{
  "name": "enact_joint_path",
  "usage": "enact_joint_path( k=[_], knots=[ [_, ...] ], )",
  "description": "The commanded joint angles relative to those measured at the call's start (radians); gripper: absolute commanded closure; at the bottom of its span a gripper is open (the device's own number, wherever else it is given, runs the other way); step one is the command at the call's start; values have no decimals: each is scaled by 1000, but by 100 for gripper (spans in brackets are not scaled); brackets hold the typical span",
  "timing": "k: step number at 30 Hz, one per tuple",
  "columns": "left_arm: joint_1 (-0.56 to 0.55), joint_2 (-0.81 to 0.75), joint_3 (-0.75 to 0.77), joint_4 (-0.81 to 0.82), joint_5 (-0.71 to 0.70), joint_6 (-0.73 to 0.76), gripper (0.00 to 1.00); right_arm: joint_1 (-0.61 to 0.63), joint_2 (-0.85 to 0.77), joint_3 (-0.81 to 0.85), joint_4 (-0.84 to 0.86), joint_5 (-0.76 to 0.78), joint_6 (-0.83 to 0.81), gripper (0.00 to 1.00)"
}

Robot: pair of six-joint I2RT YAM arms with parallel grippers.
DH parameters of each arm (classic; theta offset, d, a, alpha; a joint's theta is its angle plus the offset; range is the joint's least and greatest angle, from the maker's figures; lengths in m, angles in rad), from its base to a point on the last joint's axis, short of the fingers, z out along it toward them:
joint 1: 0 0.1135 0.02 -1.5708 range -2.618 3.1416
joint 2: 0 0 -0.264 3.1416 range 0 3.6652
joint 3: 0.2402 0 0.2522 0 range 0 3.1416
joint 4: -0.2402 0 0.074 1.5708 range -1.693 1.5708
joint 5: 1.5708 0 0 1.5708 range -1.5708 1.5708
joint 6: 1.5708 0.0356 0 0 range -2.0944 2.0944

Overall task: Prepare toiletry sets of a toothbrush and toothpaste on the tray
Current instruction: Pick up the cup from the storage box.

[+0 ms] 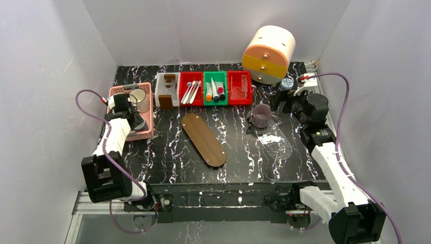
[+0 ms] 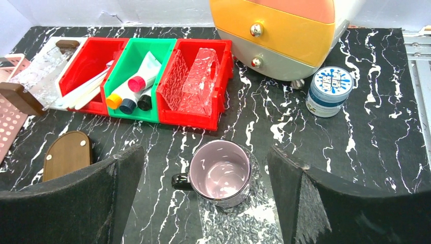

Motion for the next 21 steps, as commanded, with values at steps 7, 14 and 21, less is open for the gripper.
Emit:
enact_joint_path(
  k=[7, 14, 21],
  knots=[
    [29, 100, 66, 0, 111, 14, 61, -1, -15, -11, 60, -9, 9, 1],
    [33, 105, 69, 3, 130, 19, 87, -1, -5, -9, 60, -21, 10, 1],
    [33, 51, 66, -11, 121, 5, 100, -1, 9, 6, 38, -55, 9, 1]
  ],
)
